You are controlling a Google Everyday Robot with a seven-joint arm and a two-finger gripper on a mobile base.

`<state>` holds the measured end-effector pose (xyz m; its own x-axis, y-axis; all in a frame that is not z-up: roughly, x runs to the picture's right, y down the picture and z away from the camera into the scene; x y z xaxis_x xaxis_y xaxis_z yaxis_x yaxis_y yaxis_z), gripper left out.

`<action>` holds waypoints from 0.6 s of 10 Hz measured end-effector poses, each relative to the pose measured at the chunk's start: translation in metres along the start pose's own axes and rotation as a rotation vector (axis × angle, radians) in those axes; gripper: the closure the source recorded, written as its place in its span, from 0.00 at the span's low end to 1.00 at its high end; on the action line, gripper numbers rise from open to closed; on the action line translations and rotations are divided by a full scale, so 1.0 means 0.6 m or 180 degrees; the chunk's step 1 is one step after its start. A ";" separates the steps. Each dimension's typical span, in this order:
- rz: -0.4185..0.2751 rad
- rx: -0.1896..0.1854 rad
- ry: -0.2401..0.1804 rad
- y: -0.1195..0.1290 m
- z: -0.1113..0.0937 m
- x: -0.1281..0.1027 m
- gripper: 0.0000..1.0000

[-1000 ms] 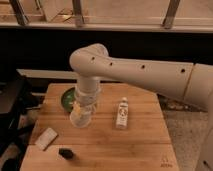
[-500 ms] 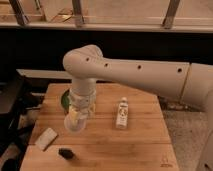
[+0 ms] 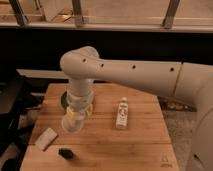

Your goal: Place the ceramic cup over the eraser

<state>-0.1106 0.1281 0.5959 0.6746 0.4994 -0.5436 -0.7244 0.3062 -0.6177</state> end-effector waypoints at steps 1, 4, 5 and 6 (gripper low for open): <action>-0.0089 -0.0024 0.0072 0.010 0.012 -0.009 1.00; -0.0233 -0.0039 0.0244 0.020 0.034 -0.017 1.00; -0.0286 -0.0033 0.0297 0.023 0.037 -0.015 1.00; -0.0340 -0.0029 0.0355 0.025 0.036 -0.010 1.00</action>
<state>-0.1285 0.1472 0.6024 0.7598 0.3710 -0.5339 -0.6466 0.3451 -0.6803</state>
